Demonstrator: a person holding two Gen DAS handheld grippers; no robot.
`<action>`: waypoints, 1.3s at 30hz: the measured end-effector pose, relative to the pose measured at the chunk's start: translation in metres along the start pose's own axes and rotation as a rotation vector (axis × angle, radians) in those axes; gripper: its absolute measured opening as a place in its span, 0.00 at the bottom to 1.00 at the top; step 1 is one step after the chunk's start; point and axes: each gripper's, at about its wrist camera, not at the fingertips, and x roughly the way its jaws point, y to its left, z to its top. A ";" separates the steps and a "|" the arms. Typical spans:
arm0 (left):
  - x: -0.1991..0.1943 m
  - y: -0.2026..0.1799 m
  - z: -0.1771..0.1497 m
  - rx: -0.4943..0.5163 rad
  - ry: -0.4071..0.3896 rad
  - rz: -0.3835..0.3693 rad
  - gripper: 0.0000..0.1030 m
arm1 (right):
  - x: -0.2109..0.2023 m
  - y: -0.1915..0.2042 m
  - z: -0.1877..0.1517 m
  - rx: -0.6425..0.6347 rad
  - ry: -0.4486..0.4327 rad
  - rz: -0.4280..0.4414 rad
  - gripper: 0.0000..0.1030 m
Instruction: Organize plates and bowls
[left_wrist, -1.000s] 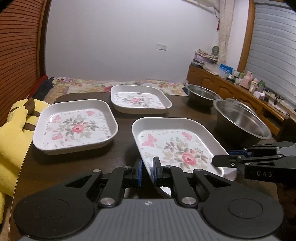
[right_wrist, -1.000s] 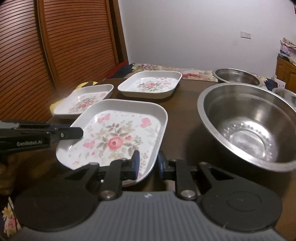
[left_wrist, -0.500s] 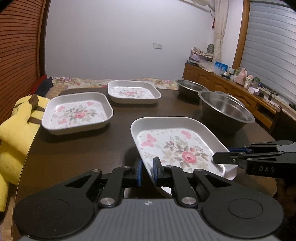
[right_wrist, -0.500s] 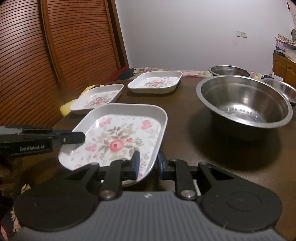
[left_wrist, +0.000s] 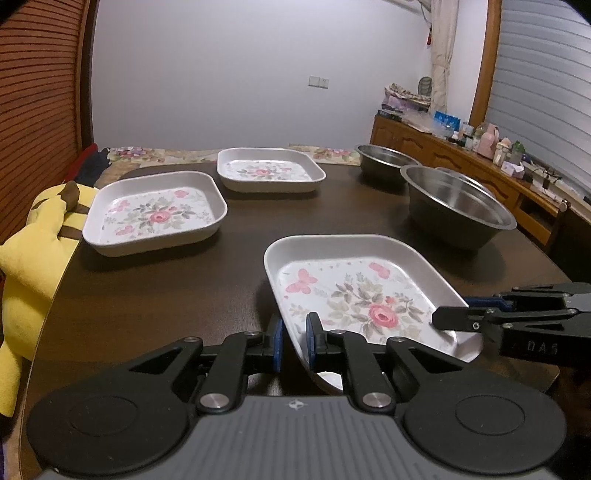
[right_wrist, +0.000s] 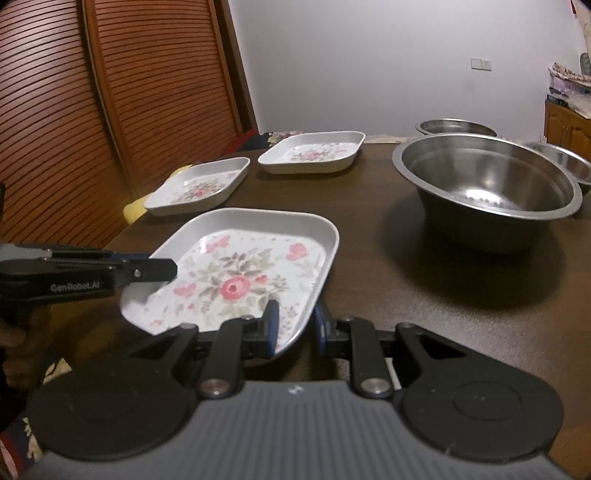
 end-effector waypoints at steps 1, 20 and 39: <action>0.001 0.000 -0.001 -0.003 0.005 0.000 0.13 | 0.000 0.000 0.000 0.000 -0.002 0.000 0.22; 0.000 0.001 0.003 -0.020 0.001 0.032 0.15 | -0.005 -0.005 -0.005 0.027 -0.039 0.000 0.22; -0.023 0.010 0.045 0.028 -0.095 0.067 0.37 | -0.020 -0.012 0.021 0.038 -0.128 -0.003 0.22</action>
